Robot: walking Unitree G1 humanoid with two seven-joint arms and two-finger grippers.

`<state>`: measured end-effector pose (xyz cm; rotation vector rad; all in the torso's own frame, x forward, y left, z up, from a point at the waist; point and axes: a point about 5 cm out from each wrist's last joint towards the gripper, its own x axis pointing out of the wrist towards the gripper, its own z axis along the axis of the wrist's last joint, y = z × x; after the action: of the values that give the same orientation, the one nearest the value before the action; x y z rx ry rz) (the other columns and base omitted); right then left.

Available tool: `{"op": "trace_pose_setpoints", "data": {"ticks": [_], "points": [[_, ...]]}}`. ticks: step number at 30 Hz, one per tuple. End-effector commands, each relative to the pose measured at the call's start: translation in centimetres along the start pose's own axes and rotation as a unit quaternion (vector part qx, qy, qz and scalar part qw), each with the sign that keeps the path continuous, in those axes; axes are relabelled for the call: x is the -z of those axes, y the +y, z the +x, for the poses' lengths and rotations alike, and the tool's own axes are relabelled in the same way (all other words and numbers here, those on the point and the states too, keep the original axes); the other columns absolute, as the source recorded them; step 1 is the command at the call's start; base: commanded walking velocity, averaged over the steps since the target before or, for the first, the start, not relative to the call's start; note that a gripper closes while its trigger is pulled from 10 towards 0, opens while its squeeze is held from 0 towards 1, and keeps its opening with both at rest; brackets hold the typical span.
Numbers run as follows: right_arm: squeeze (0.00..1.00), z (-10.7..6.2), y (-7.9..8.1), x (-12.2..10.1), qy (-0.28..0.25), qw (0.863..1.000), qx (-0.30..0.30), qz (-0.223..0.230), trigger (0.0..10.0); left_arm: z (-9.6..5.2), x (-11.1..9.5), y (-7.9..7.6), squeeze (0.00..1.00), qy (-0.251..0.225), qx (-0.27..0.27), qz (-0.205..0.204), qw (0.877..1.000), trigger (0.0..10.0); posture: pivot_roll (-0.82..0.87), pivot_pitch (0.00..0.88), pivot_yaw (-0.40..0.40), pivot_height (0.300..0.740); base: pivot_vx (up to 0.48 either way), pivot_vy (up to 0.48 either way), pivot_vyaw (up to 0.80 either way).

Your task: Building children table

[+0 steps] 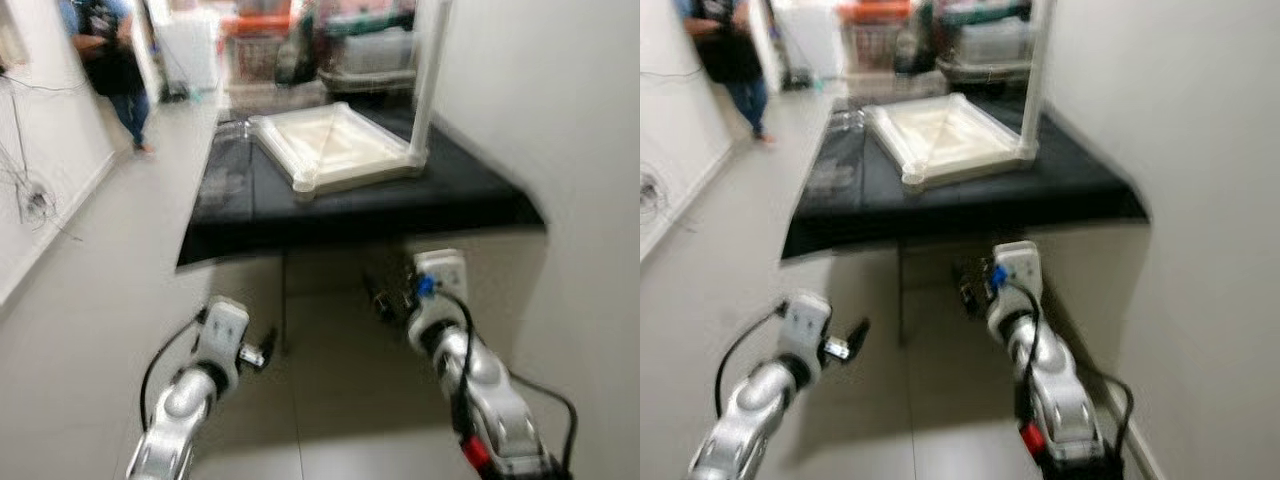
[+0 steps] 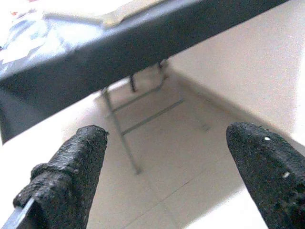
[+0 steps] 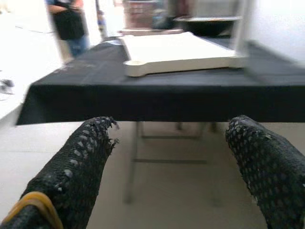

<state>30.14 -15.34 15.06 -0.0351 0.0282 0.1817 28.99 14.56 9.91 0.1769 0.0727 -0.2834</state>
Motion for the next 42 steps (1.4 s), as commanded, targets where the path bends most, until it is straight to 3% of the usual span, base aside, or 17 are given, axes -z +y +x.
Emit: {"op": "trace_pose_setpoints", "data": {"ticks": [1,6,17,42], "points": [[0.0,0.0,0.5,-0.2,-0.005,1.0,-0.01,-0.009,10.0,-0.1,0.1,0.3,0.0,0.001,-0.002,0.003,1.0,10.0,0.01,0.0,-0.022,0.74,0.0,0.0,0.0],[0.0,-0.1,0.6,-0.1,0.005,0.998,-0.014,-0.065,10.0,0.0,0.0,0.3,0.0,0.002,-0.001,0.002,1.0,10.0,0.01,0.0,-0.02,0.74,0.0,0.0,0.77],[0.0,-0.6,0.4,0.1,0.007,0.995,-0.031,-0.09,10.0,0.1,0.0,0.2,0.0,0.001,0.0,0.001,1.0,10.0,0.0,0.0,-0.02,0.74,0.0,0.0,0.8],[0.0,-1.1,0.6,0.5,0.013,0.994,-0.053,-0.096,10.0,0.1,0.0,0.3,0.0,0.002,-0.002,0.006,1.0,10.0,0.01,0.0,-0.02,0.74,0.0,0.0,0.8]]}}
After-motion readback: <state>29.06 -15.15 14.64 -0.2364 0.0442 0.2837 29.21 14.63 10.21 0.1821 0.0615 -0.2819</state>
